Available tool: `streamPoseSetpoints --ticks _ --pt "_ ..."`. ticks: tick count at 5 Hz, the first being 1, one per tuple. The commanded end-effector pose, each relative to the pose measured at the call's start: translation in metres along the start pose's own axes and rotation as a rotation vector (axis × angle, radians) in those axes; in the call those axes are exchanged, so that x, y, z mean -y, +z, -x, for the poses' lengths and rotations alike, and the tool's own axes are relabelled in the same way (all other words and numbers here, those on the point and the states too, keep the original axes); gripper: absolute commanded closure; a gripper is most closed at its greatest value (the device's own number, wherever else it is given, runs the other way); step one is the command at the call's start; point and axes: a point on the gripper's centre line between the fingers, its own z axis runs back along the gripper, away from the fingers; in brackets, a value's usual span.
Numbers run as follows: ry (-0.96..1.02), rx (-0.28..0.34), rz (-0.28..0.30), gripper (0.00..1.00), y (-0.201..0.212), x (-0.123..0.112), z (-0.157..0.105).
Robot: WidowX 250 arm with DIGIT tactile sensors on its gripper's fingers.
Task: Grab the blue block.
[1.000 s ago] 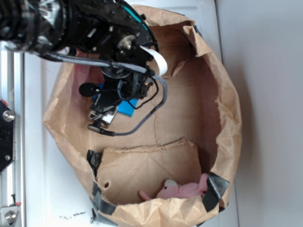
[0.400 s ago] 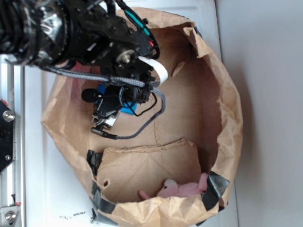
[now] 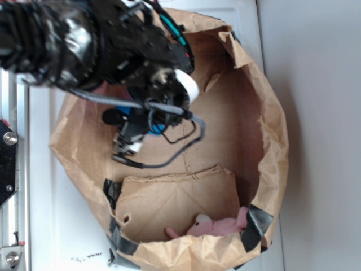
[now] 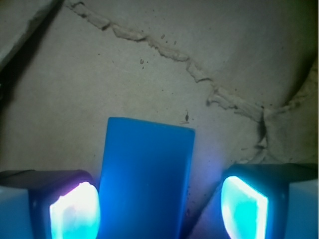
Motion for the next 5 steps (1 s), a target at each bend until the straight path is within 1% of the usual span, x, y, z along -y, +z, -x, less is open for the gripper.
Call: streamPoseSetpoints --ticks 1,3,4,5 --pt "0.021 -0.031 0.038 0.00 -0.0013 0.0133 -0.0089" --pt "0.015 -0.018 0.036 0.00 -0.0016 0.0115 -0.0082" --pt "0.014 -0.010 0.059 1.00 -0.0024 0.0092 -0.0078" --pt "0.012 -0.002 0.051 1.00 -0.0016 0.0077 -0.0080"
